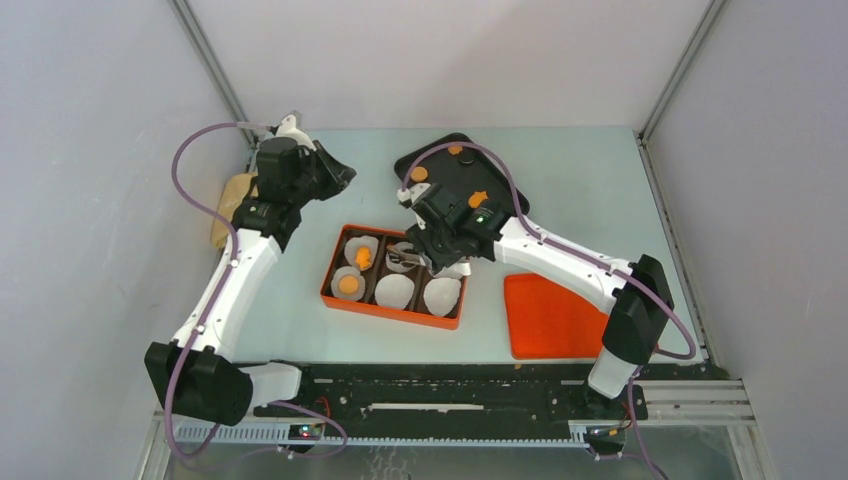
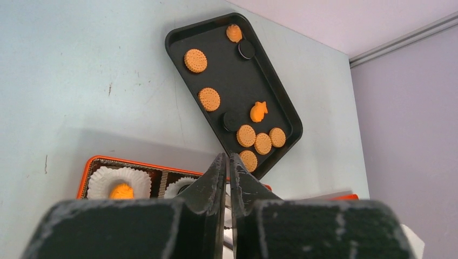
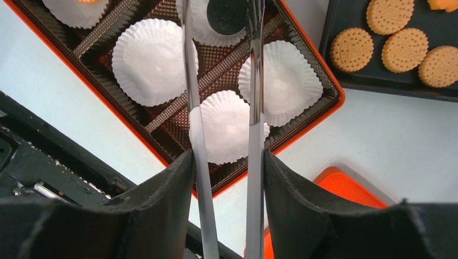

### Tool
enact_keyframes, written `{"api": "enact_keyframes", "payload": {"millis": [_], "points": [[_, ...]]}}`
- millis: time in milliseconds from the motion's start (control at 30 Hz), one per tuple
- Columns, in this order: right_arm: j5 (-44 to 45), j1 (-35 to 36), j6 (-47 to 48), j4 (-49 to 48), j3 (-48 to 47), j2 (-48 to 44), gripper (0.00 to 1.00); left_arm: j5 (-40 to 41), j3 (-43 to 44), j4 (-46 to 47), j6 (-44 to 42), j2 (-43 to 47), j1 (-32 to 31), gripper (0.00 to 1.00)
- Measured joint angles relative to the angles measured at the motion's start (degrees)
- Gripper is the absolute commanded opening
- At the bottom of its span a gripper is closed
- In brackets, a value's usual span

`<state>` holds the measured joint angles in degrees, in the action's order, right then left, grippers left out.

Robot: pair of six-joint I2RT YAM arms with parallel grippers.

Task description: Pack the cookies

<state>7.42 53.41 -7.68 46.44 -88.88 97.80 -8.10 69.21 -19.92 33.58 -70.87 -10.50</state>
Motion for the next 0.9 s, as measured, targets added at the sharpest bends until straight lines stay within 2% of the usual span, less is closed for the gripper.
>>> {"api": "enact_keyframes", "payload": {"millis": [333, 567, 700, 900], "points": [[2.51, -0.59, 0.13, 0.46, -3.23, -3.19, 0.49, -0.04, 0.0, -0.11, -0.02, 0.04, 0.15, 0.1], [4.42, -6.38, 0.37, -0.92, -4.5, -6.62, 0.49, -0.24, 0.0, 0.0, -0.02, 0.04, 0.15, 0.1], [5.55, -10.86, 0.68, -2.19, -4.59, -3.39, 0.49, -0.63, 0.0, 0.11, -0.02, 0.04, 0.17, 0.1], [6.64, -13.97, 0.74, -2.93, -4.59, 4.22, 0.5, -1.05, 0.0, 0.11, -0.04, 0.0, 0.22, 0.1]]}}
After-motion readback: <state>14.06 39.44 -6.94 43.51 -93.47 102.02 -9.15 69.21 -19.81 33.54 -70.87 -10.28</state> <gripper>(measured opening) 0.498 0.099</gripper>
